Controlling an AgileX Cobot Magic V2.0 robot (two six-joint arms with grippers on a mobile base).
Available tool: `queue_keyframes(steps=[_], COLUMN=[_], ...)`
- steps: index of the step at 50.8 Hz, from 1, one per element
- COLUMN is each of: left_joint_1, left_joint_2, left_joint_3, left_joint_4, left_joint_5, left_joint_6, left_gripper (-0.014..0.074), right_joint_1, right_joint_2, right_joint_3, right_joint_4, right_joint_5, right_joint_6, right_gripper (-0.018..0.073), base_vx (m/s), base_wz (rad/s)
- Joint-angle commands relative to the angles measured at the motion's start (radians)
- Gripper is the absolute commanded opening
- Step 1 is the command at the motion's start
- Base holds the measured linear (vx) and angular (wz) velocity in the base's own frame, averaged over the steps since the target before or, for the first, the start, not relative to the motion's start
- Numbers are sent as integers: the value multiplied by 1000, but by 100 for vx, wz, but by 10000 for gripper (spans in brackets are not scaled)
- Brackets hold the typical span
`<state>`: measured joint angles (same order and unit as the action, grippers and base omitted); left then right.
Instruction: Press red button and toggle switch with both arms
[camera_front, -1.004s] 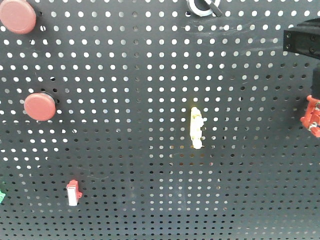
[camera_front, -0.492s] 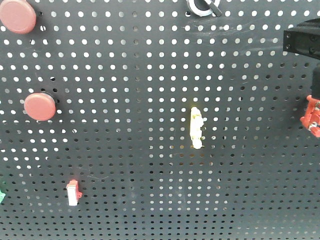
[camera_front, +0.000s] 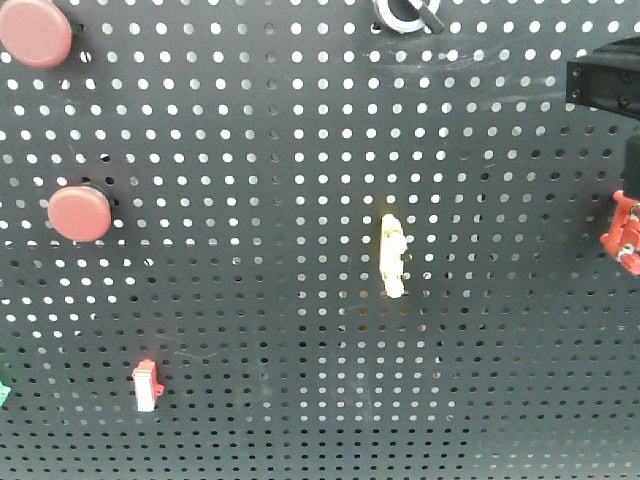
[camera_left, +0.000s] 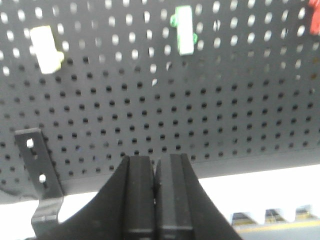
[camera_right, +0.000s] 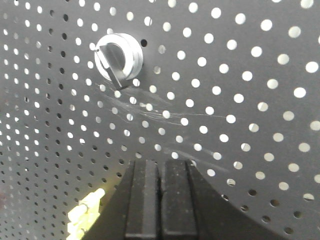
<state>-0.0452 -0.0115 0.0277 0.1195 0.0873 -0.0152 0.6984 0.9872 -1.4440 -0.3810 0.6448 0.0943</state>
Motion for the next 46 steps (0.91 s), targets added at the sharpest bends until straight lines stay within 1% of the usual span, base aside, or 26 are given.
queue_keyframes(steps=[1, 18, 22, 26, 28, 31, 37, 42, 43, 46], left_joint_1=[1, 1, 1, 1, 1, 1, 1, 1, 1, 1], left_joint_2=[-7, -7, -7, -7, -7, -7, -7, -7, -7, -7], left_joint_3=[33, 33, 33, 33, 33, 33, 33, 33, 33, 33], left_joint_4=[-10, -10, -10, -10, -10, -10, -10, -10, -10, -10], left_joint_5=[-76, -76, -76, -76, -76, -76, -76, -76, -76, -76], left_joint_6=[-4, -4, -4, -4, -4, -4, -4, -4, -4, -4], left_gripper=[2, 2, 2, 2, 2, 2, 2, 2, 2, 2], right_joint_1=[-4, -4, -7, -7, -9, -38, -188, -351, -517, -557], right_joint_2=[-6, -6, -18, -67, -116, -195, -374, -538, -756, -839], right_joint_3=[-26, -26, -26, 7, 46, 136, 399, 617, 912, 1026], right_joint_4=[-19, -18, -32, -2, 27, 79, 165, 233, 281, 285], right_joint_5=[-76, -77, -48, -22, -39, -79, -173, -246, -288, -292], right_joint_6=[-5, -6, -9, -9, -9, -9, -9, -9, -9, -9], right_gripper=[0, 0, 0, 0, 0, 0, 0, 0, 0, 0], base_vx=[0, 0, 0, 0, 0, 0, 0, 0, 0, 0], base_wz=[0, 0, 0, 0, 0, 0, 0, 0, 0, 0])
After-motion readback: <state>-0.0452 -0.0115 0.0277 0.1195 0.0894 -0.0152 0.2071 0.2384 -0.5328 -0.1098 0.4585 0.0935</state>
